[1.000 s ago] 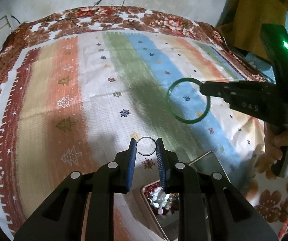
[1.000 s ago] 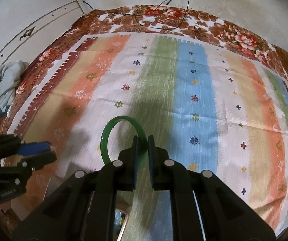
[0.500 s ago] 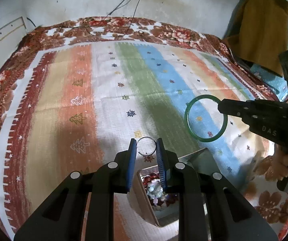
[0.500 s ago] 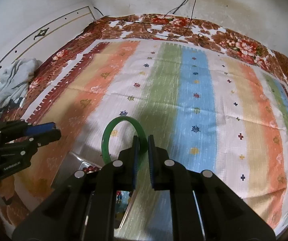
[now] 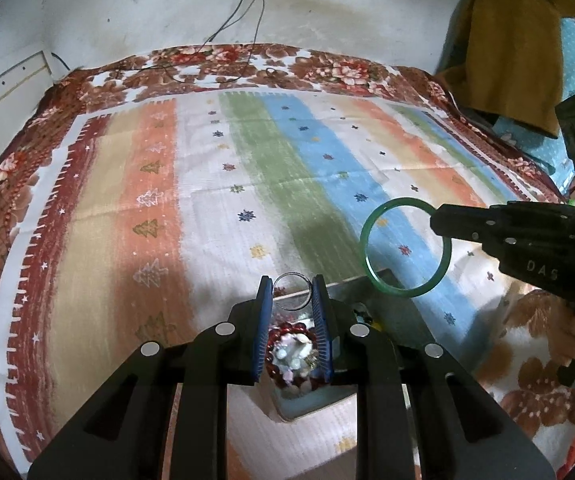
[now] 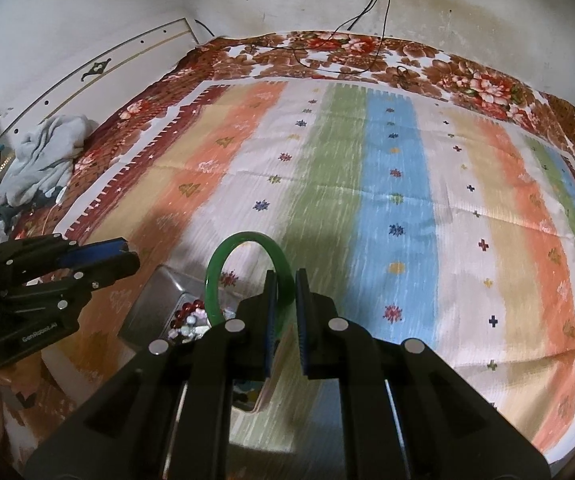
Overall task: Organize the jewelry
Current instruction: 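Release the ring into the tin with the left tool while the right tool lowers the bangle in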
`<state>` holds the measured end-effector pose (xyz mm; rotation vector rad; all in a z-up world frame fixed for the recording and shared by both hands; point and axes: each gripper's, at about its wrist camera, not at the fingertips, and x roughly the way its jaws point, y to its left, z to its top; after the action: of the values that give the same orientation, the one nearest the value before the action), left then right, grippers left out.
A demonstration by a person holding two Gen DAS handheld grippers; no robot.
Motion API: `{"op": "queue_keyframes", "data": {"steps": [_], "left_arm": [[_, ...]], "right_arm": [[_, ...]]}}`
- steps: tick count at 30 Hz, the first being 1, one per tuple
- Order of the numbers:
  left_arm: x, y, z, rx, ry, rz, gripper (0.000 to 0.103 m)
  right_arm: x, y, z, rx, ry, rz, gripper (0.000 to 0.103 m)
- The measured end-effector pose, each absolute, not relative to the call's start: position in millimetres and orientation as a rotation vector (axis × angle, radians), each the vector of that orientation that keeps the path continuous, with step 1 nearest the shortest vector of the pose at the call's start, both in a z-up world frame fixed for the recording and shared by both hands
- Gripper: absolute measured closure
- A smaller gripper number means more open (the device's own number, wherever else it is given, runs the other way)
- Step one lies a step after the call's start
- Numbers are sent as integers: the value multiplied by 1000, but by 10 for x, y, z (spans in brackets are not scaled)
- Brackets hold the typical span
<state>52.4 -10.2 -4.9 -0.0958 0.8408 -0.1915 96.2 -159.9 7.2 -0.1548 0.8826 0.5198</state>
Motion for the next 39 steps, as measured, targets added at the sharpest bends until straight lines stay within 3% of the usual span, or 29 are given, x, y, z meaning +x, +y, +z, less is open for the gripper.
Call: {"op": "queue_keyframes", "data": {"steps": [29,30,31,32,39], "left_arm": [[365,-215,-105,-99,847,-206,83],[375,-198,-114,-103,851,-203,83],[380,-199,-115,-105,851,-200,83],[385,-187,-113,-107,851,-196,82],[389,-173,-112,-101,851,-196,75]], "right_arm": [[737,-1644,-66,-156,900,547,91],[745,-1624,-69,-154,897,545,85],[754,-1598,-53,-164,882,538,73],[748,-1571,-35,-181,865,541,69],[731,-1584,-2,-170,859,534,67]]}}
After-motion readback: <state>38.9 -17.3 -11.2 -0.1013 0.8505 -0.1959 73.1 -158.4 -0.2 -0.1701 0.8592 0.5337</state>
